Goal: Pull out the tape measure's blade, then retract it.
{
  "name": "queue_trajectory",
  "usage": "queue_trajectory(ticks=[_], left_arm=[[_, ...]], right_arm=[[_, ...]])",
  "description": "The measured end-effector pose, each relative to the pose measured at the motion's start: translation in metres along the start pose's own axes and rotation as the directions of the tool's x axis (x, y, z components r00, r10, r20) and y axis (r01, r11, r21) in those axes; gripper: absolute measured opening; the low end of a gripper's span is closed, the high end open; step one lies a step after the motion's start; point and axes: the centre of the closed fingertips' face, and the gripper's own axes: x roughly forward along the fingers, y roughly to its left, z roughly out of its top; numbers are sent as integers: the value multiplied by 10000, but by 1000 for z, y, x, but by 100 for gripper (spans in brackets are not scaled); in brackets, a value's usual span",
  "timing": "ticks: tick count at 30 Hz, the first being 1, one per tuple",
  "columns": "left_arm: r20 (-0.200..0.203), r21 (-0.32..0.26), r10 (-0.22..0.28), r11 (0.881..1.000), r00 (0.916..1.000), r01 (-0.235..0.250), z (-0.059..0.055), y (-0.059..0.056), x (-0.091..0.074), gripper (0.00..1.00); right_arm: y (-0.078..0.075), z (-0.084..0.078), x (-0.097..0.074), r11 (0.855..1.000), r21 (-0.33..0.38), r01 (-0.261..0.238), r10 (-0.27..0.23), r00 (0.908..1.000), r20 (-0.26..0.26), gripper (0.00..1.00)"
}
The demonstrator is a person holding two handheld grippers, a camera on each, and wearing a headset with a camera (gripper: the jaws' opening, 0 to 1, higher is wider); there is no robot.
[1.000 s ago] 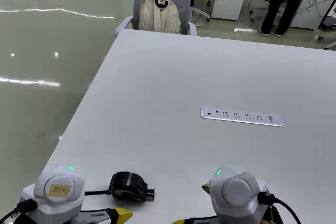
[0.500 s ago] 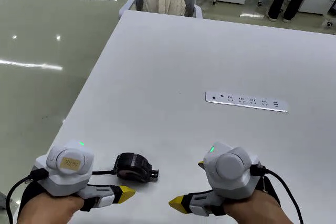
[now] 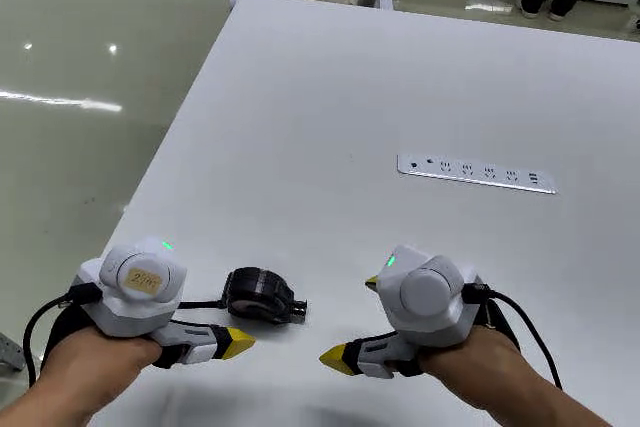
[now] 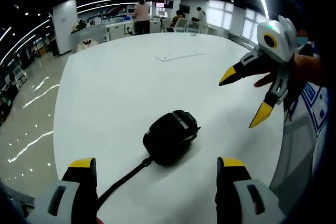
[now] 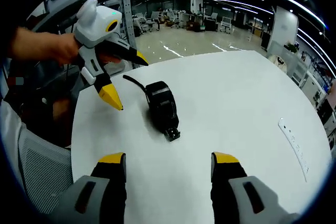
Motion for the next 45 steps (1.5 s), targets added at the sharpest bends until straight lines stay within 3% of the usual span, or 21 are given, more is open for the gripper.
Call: queue_trajectory(ticks=[8, 16, 19, 25, 31, 33, 37, 41, 45], left_arm=[[36, 998, -452, 9940, 9990, 446, 6, -2, 8, 89], [-173, 2163, -977, 9713, 9951, 991, 10, -8, 15, 86], [-197, 2801, -1307, 9510, 9912, 1310, 13, -12, 18, 86], [-365, 3463, -1619, 9236, 9861, 1645, 16, -17, 21, 84], [-485, 3848, -1916, 9021, 9803, 1953, 18, -21, 24, 81], [-383, 4167, -1816, 8908, 9826, 1809, 21, -18, 25, 79], [-434, 4267, -2007, 8820, 9787, 1998, 22, -20, 26, 78], [-582, 4537, -2196, 8631, 9739, 2217, 23, -23, 28, 77], [-784, 4883, -2406, 8368, 9675, 2476, 23, -27, 30, 76]], right_arm=[[-3, -2, 10, 9986, -479, -219, 216, 9997, -74, 63], [-4, -5, 20, 9931, -1078, -454, 437, 9989, -182, 59], [-5, -6, 23, 9908, -1240, -538, 515, 9984, -215, 58], [-5, -5, 28, 9852, -1568, -691, 658, 9975, -261, 55], [-4, -5, 34, 9791, -1873, -789, 743, 9967, -317, 52], [-3, -6, 36, 9764, -1985, -848, 790, 9962, -372, 52], [-2, -7, 41, 9732, -2061, -1016, 946, 9946, -437, 51], [0, -7, 46, 9671, -2273, -1139, 1057, 9932, -478, 49], [1, -6, 52, 9633, -2379, -1244, 1166, 9921, -465, 48]])
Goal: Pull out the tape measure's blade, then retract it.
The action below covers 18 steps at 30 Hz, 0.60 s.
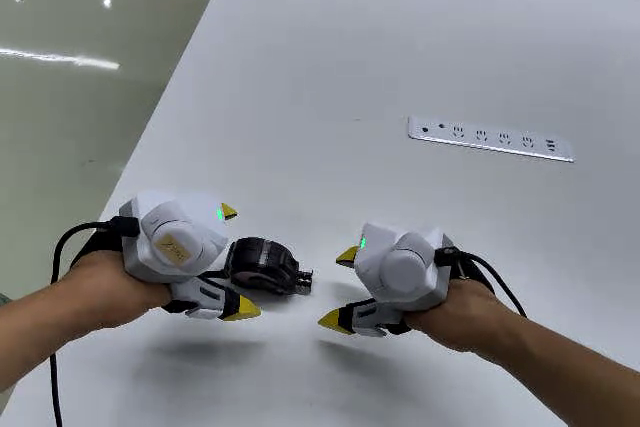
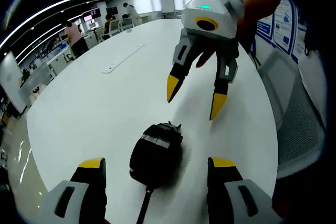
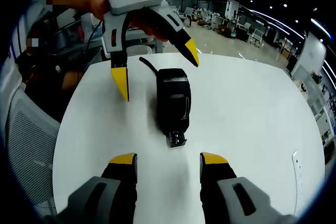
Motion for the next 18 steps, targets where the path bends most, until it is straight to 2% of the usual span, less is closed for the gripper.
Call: queue_trajectory(ticks=[5, 18], left_arm=[[-29, 316, -194, 9993, 9998, 195, 3, -1, 4, 73], [-128, 687, -557, 9960, 9984, 564, 6, -2, 13, 64]], right_arm=[[0, 2, 6, 9998, -183, -119, 121, 9999, 75, 46], [-3, 0, 15, 9991, -344, -240, 240, 9997, 20, 41]])
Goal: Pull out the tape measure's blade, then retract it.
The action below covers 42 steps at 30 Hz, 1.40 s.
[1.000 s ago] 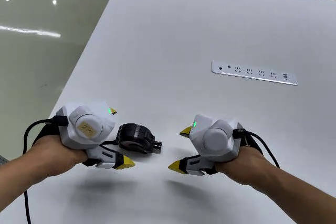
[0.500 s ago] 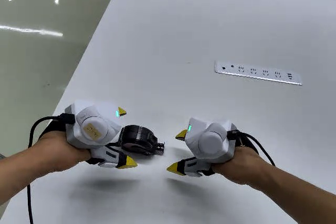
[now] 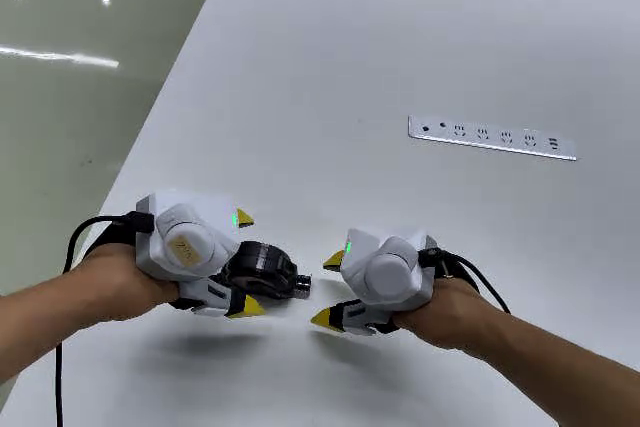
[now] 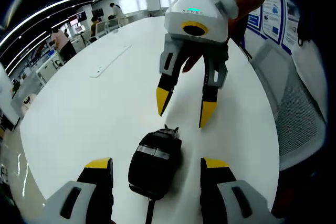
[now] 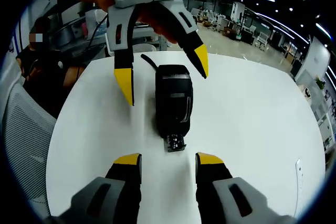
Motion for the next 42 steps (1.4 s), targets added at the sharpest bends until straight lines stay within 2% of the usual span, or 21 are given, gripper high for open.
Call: queue_trajectory(ticks=[10, 21, 42], left_arm=[[-9, 424, -450, 9981, 9990, 450, 1, -3, 7, 56], [-152, 804, -623, 9948, 9979, 633, 0, -3, 13, 46], [-206, 1048, -800, 9911, 9966, 817, -2, -1, 18, 37]], right_arm=[[-2, 0, 10, 9998, -183, -99, 98, 9999, -34, 38], [-5, -1, 17, 9997, -198, -122, 121, 9999, -38, 30], [-9, 2, 28, 9990, -369, -247, 247, 9997, -17, 21]])
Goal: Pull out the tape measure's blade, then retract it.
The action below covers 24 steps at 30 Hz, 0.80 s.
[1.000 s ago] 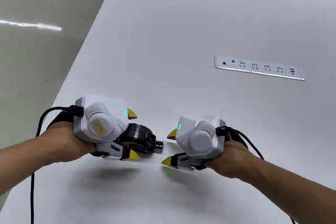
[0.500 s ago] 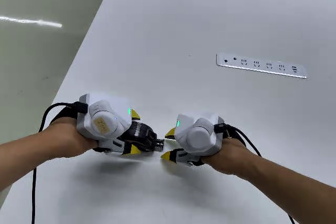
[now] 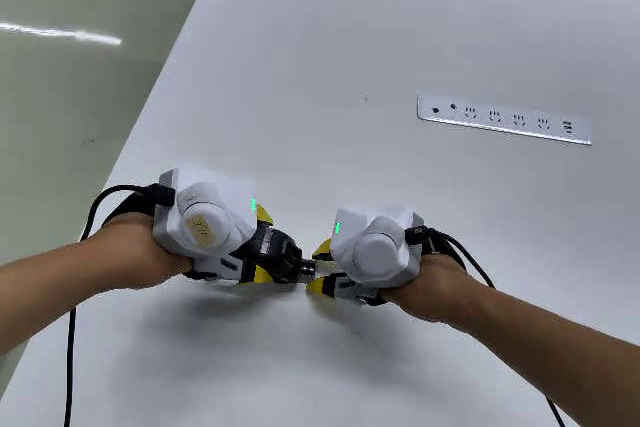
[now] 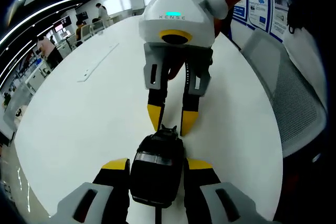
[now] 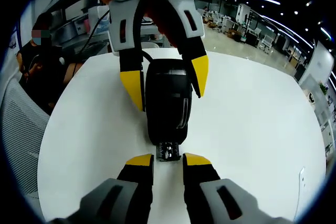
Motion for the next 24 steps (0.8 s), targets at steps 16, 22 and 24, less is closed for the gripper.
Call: queue_trajectory(ticks=[16, 22, 24], left_arm=[[52, 44, -63, 10000, 10000, 63, 1, 1, 0, 35], [57, 195, -119, 9997, 9999, 118, 0, 1, 0, 34], [47, 209, -159, 9997, 9999, 158, 0, 1, 1, 34]], right_arm=[[-2, -1, 4, 10000, -13, -98, 98, 9999, 31, 16], [-2, 0, 4, 9998, -76, -175, 175, 9998, 17, 16], [-2, 0, 3, 9998, -73, -196, 196, 9998, 3, 15]])
